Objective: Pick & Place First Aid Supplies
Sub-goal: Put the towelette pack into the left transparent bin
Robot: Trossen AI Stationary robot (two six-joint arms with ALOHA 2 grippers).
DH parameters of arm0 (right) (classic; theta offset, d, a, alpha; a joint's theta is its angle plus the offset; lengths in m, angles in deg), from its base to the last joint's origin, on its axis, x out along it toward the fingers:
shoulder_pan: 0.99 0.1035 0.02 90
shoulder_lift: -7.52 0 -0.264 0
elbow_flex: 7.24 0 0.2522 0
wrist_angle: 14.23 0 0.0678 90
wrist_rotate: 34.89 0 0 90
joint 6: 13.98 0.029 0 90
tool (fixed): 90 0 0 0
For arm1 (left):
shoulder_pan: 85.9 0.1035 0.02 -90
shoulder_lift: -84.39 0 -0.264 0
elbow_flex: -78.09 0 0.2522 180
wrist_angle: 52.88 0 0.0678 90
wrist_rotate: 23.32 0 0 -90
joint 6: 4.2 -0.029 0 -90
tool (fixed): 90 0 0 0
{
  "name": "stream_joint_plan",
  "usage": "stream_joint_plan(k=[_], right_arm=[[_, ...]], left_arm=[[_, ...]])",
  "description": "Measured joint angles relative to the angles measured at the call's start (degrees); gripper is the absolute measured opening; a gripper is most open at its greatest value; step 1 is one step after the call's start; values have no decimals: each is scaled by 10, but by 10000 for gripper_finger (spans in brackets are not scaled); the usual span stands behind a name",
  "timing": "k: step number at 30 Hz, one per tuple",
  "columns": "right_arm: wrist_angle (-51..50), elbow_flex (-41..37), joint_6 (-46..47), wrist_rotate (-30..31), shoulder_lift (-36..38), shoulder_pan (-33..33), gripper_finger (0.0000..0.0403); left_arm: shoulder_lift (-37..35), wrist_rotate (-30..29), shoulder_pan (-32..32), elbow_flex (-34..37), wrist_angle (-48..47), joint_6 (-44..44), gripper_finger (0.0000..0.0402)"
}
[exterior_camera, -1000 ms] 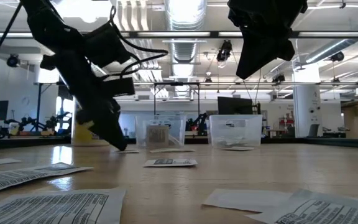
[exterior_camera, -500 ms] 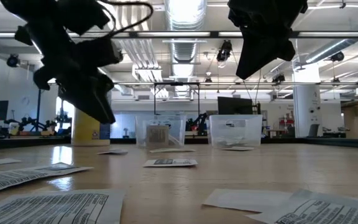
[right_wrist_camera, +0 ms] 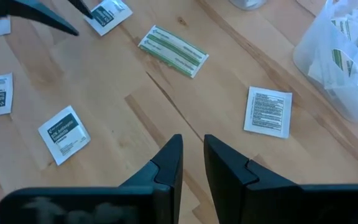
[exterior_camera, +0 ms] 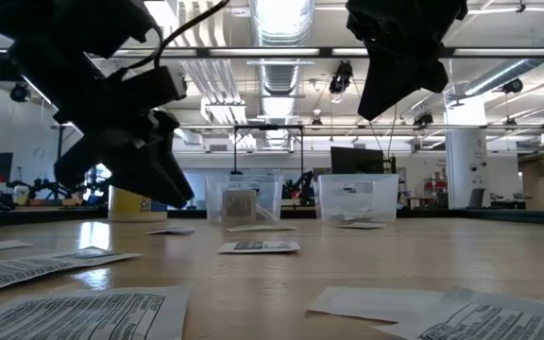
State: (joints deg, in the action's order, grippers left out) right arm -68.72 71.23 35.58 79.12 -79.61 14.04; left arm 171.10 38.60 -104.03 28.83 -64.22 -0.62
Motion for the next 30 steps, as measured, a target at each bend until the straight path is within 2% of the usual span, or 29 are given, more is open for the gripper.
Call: stream_joint_plan(k=[12, 17, 30], right_arm=[[3, 0, -1, 0, 0, 0, 63], [4, 0, 0, 0, 0, 0, 63], [8, 0, 0, 0, 0, 0, 63]], left_arm=[[59, -16, 0, -11, 1, 1, 122], [66, -56, 0, -11, -6, 1, 122], [74, -61, 1, -11, -29, 1, 120]])
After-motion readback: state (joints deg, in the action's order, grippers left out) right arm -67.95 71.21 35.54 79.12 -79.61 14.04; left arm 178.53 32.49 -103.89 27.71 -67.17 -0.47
